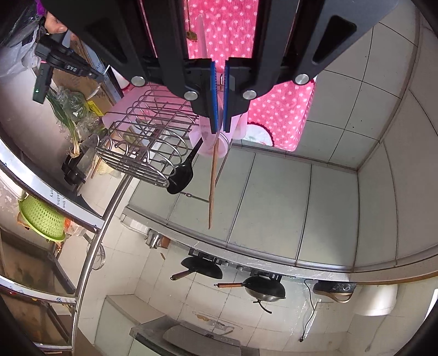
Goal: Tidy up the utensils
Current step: 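Raise both held plastic utensils above the pink cup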
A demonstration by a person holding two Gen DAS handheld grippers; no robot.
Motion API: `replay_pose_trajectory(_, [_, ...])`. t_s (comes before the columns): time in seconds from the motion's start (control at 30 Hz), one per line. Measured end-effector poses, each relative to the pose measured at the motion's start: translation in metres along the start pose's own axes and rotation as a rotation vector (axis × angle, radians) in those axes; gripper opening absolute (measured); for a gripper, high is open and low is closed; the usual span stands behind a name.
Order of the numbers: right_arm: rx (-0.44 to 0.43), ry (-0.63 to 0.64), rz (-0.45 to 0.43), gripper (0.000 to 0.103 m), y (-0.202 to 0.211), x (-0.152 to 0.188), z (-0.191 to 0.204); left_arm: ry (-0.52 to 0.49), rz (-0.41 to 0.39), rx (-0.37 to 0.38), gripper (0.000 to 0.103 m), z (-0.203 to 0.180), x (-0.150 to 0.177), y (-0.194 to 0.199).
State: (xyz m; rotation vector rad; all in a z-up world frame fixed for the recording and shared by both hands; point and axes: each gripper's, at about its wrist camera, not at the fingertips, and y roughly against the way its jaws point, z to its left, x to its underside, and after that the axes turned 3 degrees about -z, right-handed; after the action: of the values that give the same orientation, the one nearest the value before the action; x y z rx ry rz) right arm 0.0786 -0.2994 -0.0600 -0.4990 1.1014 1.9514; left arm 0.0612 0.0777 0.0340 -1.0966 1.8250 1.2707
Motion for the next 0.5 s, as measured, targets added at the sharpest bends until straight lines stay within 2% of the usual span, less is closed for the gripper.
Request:
replay_pose_trajectory(0.17, [-0.053, 0.108, -0.215, 0.007, 0.057, -0.025, 0.026, -0.017, -0.058, -0.002, 0.003, -0.011, -0.011, 0.01])
replay_pose_trajectory(0.3, [-0.095, 0.155, -0.296, 0.006, 0.083, -0.055, 0.037, -0.032, -0.108, -0.008, 0.003, -0.02, -0.022, 0.019])
replay_pose_trajectory(0.5, [-0.132, 0.224, -0.39, 0.007, 0.111, -0.079, 0.061, -0.05, -0.211, -0.026, 0.003, -0.028, -0.047, 0.034])
